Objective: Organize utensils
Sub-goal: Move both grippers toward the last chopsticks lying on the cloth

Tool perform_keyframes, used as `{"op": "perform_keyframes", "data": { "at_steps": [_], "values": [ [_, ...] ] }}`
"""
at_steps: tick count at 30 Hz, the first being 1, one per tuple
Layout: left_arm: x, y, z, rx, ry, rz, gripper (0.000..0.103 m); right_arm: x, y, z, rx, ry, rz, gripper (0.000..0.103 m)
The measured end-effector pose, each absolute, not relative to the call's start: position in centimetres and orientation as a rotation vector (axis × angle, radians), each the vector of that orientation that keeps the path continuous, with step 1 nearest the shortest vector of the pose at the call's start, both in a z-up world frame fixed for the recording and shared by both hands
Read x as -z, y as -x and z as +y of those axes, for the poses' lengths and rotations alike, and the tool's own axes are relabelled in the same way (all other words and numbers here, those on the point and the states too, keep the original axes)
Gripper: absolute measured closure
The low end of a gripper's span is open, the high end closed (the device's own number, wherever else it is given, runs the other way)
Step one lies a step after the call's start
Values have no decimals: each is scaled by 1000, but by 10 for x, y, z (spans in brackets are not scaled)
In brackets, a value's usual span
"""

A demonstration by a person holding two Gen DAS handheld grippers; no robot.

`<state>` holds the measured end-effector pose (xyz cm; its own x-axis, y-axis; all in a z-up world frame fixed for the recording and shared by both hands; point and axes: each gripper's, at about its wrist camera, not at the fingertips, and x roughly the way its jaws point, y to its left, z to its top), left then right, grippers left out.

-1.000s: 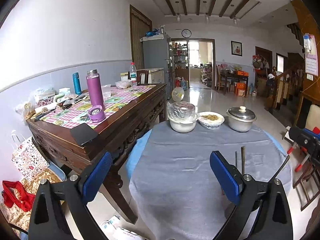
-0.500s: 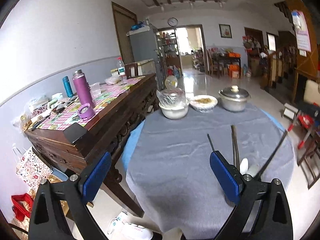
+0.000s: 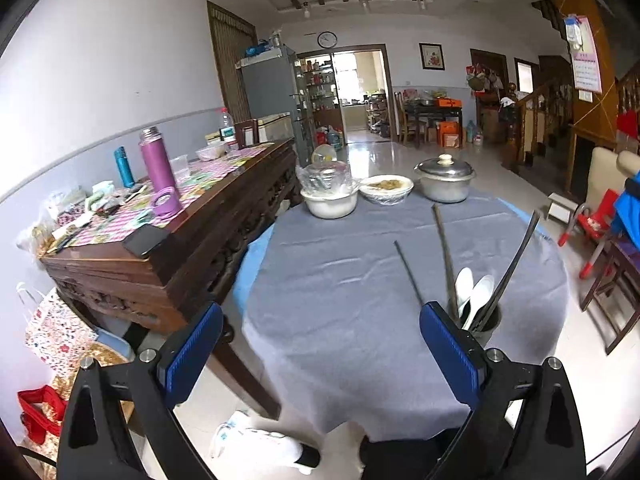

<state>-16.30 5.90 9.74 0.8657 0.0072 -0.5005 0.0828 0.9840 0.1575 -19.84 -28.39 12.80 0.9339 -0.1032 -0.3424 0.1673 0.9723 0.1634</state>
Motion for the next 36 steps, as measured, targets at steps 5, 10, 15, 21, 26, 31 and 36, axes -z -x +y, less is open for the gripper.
{"op": "perform_keyframes", "data": {
  "at_steps": [5, 10, 15, 21, 26, 31, 36],
  "values": [
    [-93, 185, 96, -51, -167, 542, 5, -128, 214, -306, 153, -234, 333, 47],
    [-98, 200, 129, -145, -154, 563, 5, -131, 225, -323, 186, -266, 329, 47],
    [-103, 217, 151, -205, -170, 555, 5, -135, 247, -329, 225, -238, 331, 47],
    [-110, 223, 155, -188, -150, 517, 4, -139, 265, -328, 251, -203, 320, 47],
    [-115, 200, 139, -65, -83, 465, 4, -139, 261, -322, 211, -232, 295, 46],
    [-122, 167, 110, 36, -66, 440, 5, -141, 235, -306, 130, -258, 280, 45],
    [-139, 144, 75, 108, -98, 394, 4, -147, 210, -283, 55, -240, 267, 45]
  ]
}}
